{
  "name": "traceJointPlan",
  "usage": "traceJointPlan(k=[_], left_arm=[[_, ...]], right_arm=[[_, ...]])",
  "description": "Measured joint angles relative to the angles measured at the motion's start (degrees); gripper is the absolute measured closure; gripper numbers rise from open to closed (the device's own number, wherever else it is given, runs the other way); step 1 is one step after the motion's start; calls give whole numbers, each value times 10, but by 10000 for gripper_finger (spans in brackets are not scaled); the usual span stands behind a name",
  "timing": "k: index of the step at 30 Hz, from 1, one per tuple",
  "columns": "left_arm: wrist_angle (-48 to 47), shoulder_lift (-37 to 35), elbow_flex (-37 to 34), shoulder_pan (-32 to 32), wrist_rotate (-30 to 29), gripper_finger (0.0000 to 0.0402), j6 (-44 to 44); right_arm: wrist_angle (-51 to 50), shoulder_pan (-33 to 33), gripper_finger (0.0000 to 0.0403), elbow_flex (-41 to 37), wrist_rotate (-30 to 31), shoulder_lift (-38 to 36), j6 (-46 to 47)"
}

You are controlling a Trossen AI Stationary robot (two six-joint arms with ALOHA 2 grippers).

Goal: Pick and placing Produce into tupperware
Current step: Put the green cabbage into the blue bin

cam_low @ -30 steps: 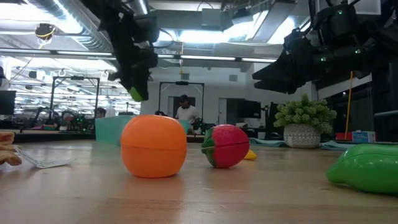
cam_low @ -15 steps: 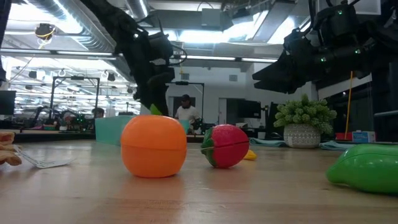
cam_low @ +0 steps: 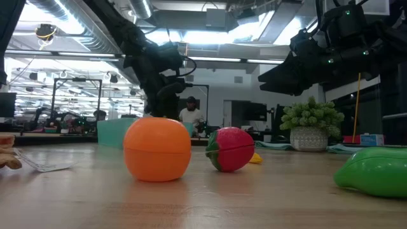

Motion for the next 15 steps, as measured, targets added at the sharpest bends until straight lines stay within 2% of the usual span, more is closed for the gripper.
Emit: traceJointPlan(k=[6, 15], left_arm=[[15, 17, 0, -7, 1, 210, 0], [18, 14, 0, -14, -5, 182, 0]], right_arm=[[0, 0, 95, 0, 0, 0, 0], [-3, 0, 95, 0, 0, 0, -1]])
